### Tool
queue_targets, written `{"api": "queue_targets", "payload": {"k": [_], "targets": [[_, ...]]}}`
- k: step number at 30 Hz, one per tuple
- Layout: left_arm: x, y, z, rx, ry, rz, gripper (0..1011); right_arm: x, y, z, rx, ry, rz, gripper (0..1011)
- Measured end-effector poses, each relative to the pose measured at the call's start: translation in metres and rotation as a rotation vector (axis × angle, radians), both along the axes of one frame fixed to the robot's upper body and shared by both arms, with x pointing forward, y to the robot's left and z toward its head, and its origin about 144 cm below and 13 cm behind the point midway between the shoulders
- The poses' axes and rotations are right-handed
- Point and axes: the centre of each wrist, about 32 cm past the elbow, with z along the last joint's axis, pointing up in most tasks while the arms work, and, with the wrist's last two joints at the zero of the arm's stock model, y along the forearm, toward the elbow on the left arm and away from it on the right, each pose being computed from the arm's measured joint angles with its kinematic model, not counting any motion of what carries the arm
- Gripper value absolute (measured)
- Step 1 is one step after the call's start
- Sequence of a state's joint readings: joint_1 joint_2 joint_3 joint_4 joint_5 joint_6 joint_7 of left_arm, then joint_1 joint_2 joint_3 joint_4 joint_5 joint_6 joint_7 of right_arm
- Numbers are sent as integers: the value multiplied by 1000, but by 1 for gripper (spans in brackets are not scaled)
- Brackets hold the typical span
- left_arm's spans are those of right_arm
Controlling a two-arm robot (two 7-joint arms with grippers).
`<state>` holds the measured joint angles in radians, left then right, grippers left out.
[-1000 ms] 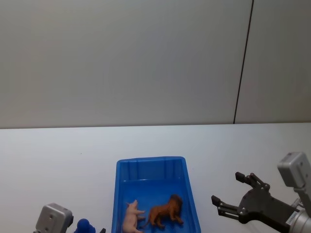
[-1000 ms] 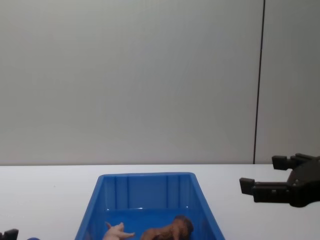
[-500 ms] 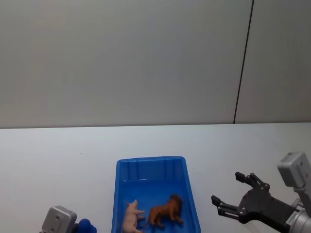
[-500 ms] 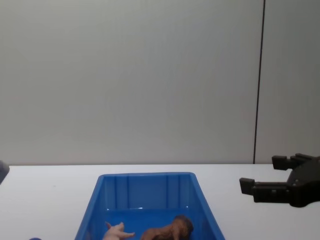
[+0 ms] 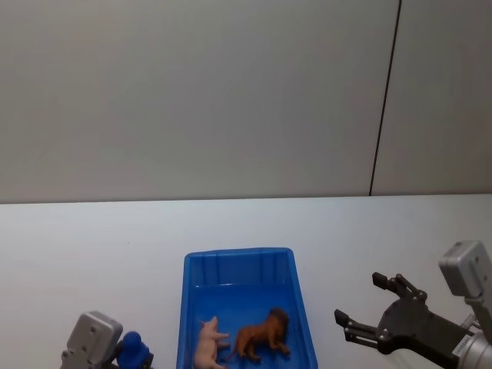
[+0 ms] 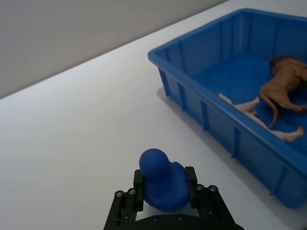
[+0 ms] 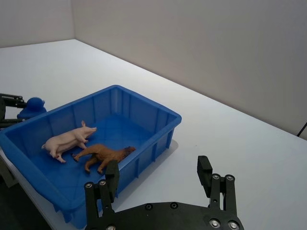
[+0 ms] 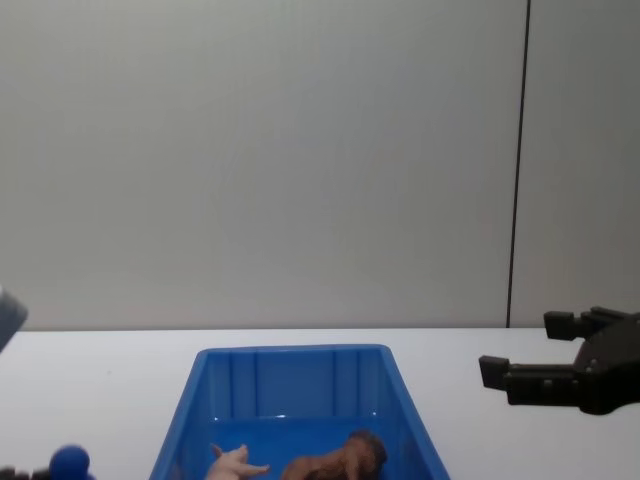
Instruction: Pick up the two dolls from the table and place them into the box.
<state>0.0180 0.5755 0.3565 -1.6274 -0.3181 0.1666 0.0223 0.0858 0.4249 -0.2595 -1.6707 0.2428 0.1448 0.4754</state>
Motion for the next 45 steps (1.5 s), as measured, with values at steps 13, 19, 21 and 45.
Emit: {"api": "queue_targets", "payload": {"k": [13, 19, 21, 45], "targets": [[23, -5, 37, 56, -130, -61, 425, 0, 0, 0, 0, 0, 0, 1001], [38, -17, 51, 54, -186, -121, 388, 0, 0, 0, 0, 0, 0, 1001], [42, -21, 54, 51, -198, -141, 412, 0, 0, 0, 0, 0, 0, 1001], [84, -63, 69, -39, -348, -379, 1001, 0, 0, 0, 0, 0, 0, 1001]]}}
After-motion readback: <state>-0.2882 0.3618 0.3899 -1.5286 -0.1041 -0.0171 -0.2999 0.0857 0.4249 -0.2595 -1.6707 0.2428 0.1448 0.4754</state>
